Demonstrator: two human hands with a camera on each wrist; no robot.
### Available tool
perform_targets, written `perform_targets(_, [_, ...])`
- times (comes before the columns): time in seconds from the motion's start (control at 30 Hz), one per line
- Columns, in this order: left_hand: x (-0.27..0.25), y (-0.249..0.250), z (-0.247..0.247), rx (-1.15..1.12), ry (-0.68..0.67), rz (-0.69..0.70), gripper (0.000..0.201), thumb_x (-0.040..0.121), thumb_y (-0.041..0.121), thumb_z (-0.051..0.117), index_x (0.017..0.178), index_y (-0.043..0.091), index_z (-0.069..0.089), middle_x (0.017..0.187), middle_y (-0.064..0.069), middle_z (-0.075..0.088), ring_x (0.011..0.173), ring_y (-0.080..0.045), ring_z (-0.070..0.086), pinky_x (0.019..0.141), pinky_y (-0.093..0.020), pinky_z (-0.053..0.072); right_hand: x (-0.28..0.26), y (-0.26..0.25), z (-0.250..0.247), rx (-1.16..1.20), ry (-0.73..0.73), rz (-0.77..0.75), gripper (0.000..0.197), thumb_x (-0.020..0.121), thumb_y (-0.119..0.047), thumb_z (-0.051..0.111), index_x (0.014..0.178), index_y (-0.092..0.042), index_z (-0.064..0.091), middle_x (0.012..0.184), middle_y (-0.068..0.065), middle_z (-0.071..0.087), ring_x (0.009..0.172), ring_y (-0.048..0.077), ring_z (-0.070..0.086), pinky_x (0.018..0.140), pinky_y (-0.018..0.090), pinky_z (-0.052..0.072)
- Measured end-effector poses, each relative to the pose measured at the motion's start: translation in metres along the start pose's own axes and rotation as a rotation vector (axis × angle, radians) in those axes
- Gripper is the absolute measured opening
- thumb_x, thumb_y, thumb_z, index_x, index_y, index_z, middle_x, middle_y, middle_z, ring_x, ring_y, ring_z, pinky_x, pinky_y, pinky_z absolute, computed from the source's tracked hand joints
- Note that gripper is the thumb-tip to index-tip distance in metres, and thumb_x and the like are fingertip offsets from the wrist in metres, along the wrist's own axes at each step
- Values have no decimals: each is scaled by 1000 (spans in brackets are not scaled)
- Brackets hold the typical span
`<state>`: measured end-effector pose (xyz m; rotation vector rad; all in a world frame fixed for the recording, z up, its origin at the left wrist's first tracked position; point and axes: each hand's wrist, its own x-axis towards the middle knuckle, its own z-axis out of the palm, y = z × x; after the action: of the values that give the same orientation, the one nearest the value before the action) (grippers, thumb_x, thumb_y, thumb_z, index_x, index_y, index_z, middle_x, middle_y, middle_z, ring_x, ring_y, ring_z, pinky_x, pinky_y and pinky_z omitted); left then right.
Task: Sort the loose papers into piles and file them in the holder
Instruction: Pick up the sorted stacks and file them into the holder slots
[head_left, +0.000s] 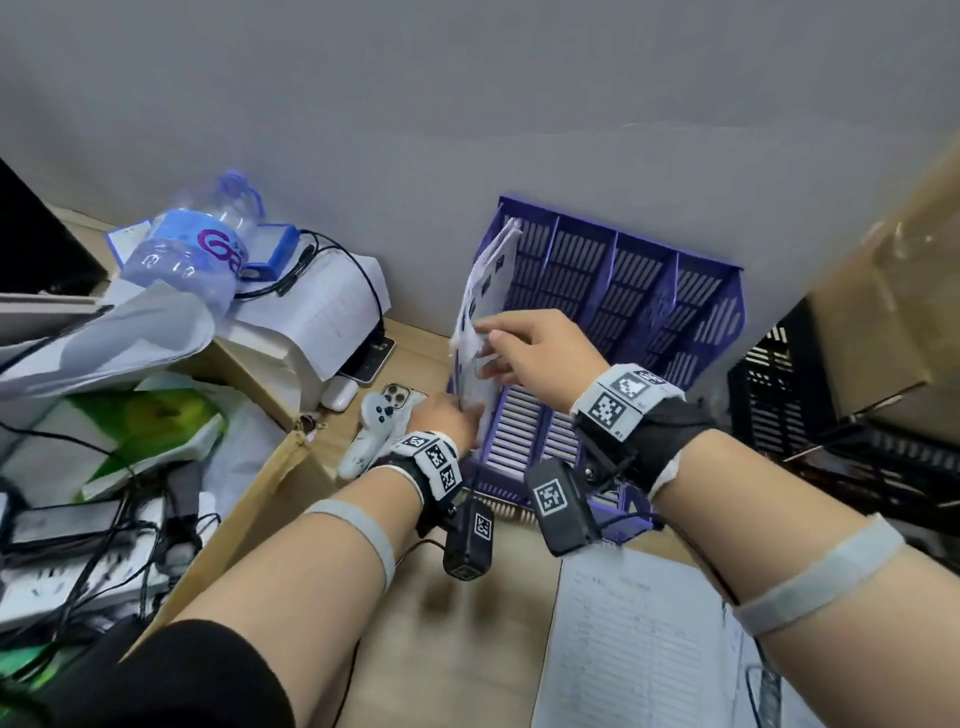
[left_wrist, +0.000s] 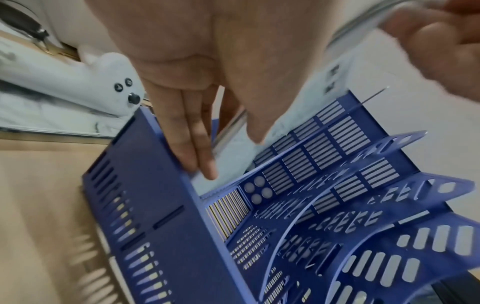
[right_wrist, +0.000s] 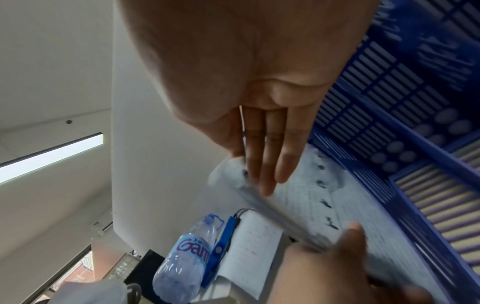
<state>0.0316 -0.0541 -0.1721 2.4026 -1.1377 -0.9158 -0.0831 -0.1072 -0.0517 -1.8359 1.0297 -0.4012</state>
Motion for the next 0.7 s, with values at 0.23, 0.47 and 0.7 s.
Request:
perform_targets(0.23, [-29,-27,3,-488,48,-215,65,91,63,40,75,5,64,61,-10,66,46,-25,61,40,-22,48,-43,40,22,239,-14,102,28,99,-7,43,112,-15,66,103,5,74,83,19,73,78,31,57])
perform_targets(0.47, [-80,-37,82,-632,-437,-321,40,99,27,45,65,7,50,42,-4,53,32,-17,51,40,-17,40,-163,166,20,133,316,448,30,90,-3,52,86,-26,71,96,4,73,91,28,68,79,33,51])
perform_targets(0.7, [-128,-42,152,-330,-653,-222,24,87,24,67,76,5,59,81,-15,66,69,-30,64,76,-44,57,-287,243,18,-219,234,1103,53,89,-24,51,141,-17,41,140,14,48,120,33,53,93,31,45])
